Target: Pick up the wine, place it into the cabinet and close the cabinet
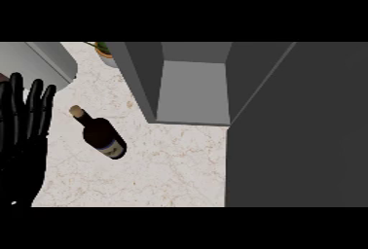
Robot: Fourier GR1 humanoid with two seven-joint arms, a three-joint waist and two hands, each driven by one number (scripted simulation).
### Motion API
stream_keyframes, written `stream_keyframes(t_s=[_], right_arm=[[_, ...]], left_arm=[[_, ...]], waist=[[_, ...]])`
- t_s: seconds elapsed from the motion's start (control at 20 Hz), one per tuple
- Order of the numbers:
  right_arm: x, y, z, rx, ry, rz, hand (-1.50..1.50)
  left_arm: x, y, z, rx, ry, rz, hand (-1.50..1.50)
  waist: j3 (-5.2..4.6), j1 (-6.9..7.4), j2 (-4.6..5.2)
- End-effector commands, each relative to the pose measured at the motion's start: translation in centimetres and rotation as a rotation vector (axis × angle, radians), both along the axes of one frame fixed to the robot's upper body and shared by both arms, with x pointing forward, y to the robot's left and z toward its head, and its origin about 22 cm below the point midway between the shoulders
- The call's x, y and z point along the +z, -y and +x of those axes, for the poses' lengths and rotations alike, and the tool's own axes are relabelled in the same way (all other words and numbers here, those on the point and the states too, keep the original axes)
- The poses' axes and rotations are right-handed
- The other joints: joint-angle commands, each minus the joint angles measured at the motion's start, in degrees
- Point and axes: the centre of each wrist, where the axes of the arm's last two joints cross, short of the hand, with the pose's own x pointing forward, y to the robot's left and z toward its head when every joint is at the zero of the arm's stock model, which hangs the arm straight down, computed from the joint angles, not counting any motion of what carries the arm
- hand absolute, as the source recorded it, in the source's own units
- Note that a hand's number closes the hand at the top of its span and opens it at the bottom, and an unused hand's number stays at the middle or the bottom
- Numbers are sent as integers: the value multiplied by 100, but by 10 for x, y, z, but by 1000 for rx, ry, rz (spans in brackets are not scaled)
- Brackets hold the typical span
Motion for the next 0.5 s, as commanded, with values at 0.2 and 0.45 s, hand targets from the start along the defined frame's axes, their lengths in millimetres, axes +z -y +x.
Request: stream_keyframes(t_s=[0.2, 0.45], right_arm=[[5, -6, -27, 16, 7, 19, -150], [20, -24, -39, 243, -52, 13, -150]], left_arm=[[-9, -37, 4, -367, -91, 40, -150], [-5, -56, 1, -533, -302, -104, -150]], waist=[[230, -268, -206], [237, -165, -213]])
